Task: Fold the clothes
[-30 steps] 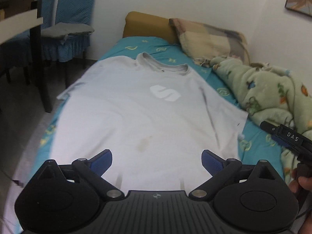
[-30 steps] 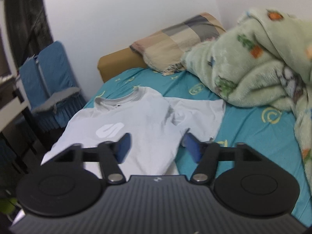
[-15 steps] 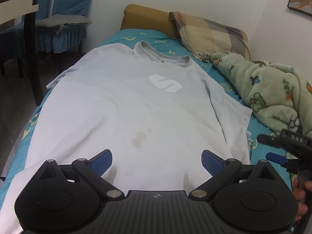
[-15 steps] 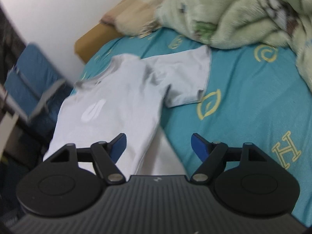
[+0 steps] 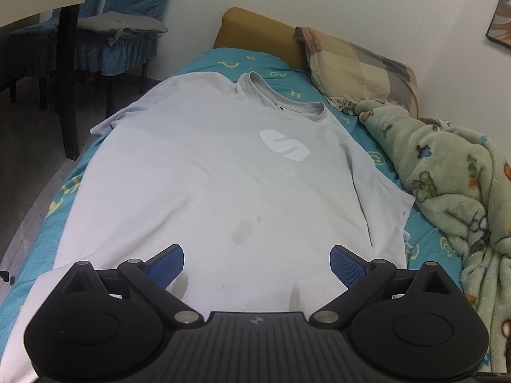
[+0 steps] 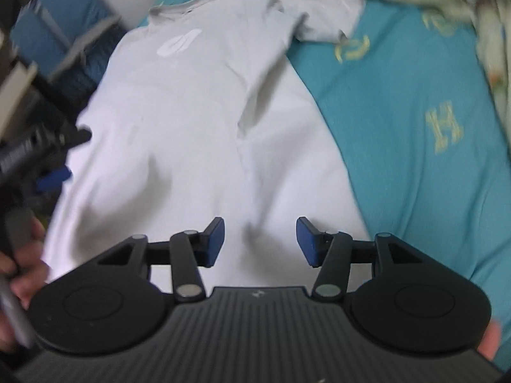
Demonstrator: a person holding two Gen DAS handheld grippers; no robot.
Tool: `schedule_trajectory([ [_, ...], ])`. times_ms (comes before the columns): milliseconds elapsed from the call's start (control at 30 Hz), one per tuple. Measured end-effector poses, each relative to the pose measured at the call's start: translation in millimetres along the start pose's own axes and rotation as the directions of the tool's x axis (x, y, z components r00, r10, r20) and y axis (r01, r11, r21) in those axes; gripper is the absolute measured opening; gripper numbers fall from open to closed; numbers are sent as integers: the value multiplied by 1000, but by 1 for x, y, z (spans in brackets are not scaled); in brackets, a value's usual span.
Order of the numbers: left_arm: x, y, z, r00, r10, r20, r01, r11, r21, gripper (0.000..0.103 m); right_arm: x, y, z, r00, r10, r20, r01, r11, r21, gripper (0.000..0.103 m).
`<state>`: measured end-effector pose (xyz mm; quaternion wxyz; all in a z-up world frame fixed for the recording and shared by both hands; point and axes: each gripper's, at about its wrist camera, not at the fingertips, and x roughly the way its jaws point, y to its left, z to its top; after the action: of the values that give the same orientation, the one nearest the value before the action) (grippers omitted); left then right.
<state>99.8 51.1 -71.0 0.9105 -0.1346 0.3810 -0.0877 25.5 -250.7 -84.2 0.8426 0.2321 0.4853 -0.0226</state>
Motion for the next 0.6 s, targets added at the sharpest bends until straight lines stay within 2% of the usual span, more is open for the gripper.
schedule_trajectory([
  [100,-9,2,-5,1000,11,5,-11,1000,-4,99,-8,-15,11,998,7,69,-17,988,152,54],
  [200,-15,3,-10,1000,7,-2,-7,1000,-21,99,-8,-28,33,989,-7,149,-30,970,241,54],
  [400,-10,-7,-13,1000,-1,1,1,1000,-3,99,16,-37,111,943,-67,327,9,984,175,54],
  [600,11,-23,-14,1000,-15,1,14,998,56,99,74,-67,193,908,-126,399,76,987,139,53],
])
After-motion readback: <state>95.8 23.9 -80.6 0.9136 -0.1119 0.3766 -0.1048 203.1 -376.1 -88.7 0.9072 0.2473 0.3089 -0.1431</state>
